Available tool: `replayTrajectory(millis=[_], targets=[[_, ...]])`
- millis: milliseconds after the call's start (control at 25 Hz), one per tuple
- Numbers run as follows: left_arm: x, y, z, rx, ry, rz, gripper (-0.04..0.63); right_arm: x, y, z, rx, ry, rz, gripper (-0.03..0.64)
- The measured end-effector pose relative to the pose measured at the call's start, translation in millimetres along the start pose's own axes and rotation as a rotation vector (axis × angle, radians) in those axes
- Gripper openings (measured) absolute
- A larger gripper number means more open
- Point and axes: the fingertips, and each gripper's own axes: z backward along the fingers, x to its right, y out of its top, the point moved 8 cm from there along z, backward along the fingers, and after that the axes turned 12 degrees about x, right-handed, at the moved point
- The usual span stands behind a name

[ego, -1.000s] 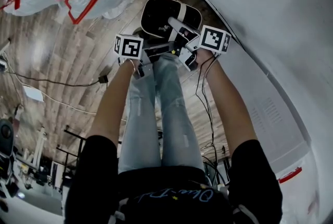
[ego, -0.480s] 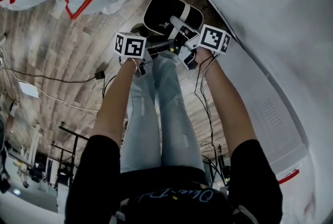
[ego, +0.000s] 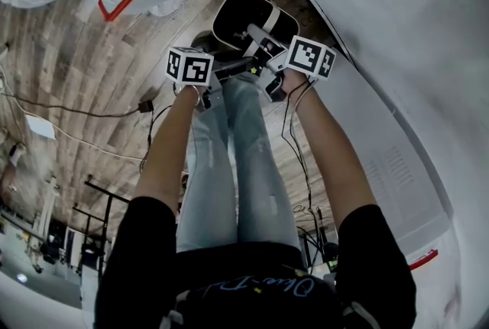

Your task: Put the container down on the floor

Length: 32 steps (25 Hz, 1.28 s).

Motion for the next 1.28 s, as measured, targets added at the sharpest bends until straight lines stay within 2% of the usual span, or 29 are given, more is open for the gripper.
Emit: replayTrajectory(millis=[120,240,480,640,720,1040,1280], targets=[[-0.8,1.2,3.7,0.007,-0.003,-0.002,0.132,-2.8,-2.5,-4.1,-0.005,0.003,0.009,0.067],[-4.0,4.9,8.4,0.022,0.006,-0.007,0.132,-7.4,-5.7,-9.3,-0.017,0.001,0.010,0.121],[-4.5,10.4,18.2,0.058,0.034,-0.013,0.132,-15.0,-14.7,-13.7,-0.061,-0.015,0.053,0.167],[-5.1,17.1,26.3,0.078,0.049,-0.050,0.135,-18.9,-21.0,-14.8,-0.065,-0.014,0.064,0.175],[-6.2,18.6,30.4,0.083,0.061,-0.066,0.157,-19.1,-25.3,-14.7,-0.071,-0.020,0.067,0.179],[-11.0,27.5,46.4,0.137,0.133,-0.113,0.198,-15.8,-27.9,-9.7,-0.055,-0.084,0.092,0.181],[-16.6,27.0,67.4,0.187,0.182,-0.104,0.199,-13.5,-26.2,-0.2,-0.033,-0.101,0.118,0.181]])
